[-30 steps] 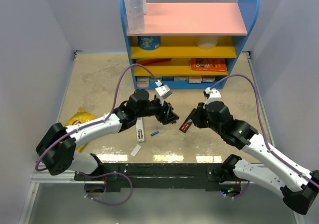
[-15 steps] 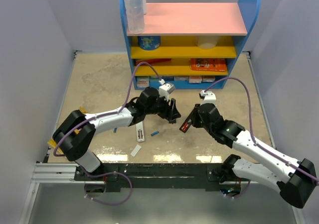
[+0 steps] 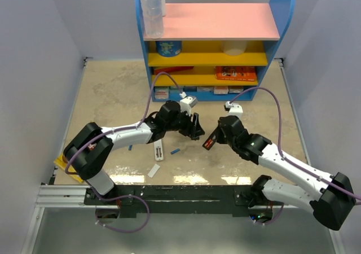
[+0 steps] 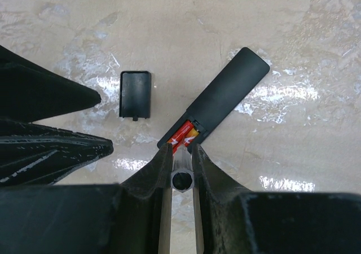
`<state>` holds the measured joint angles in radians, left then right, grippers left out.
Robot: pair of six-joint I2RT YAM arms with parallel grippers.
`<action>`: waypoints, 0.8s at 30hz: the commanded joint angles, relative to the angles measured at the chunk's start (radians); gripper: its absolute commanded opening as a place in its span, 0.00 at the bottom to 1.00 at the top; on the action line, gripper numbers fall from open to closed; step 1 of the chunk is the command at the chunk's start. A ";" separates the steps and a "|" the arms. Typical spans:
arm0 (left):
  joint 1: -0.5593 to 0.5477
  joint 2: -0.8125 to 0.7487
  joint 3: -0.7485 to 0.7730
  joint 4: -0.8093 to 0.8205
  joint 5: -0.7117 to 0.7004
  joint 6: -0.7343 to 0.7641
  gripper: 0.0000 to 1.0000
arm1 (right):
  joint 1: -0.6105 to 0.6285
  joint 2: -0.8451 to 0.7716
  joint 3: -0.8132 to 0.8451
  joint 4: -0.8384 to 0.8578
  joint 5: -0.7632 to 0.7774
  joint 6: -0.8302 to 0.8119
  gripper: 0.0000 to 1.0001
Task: Unload the batteries from the remote control
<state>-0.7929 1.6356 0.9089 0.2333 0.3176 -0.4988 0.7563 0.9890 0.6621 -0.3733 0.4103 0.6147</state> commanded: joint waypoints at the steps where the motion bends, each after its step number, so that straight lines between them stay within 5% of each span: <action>1: 0.003 0.013 -0.021 0.063 -0.005 -0.029 0.59 | -0.002 0.039 0.043 -0.041 0.050 0.048 0.00; 16: 0.001 0.041 -0.091 0.110 -0.045 -0.116 0.53 | -0.008 0.307 0.180 -0.170 0.047 0.053 0.00; 24: 0.003 0.043 -0.096 0.112 -0.054 -0.127 0.51 | -0.006 0.251 0.068 -0.121 0.030 0.132 0.00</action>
<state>-0.7929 1.6718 0.8146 0.2916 0.2829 -0.6102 0.7429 1.2480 0.8280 -0.3954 0.5034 0.6788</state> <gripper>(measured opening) 0.511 0.185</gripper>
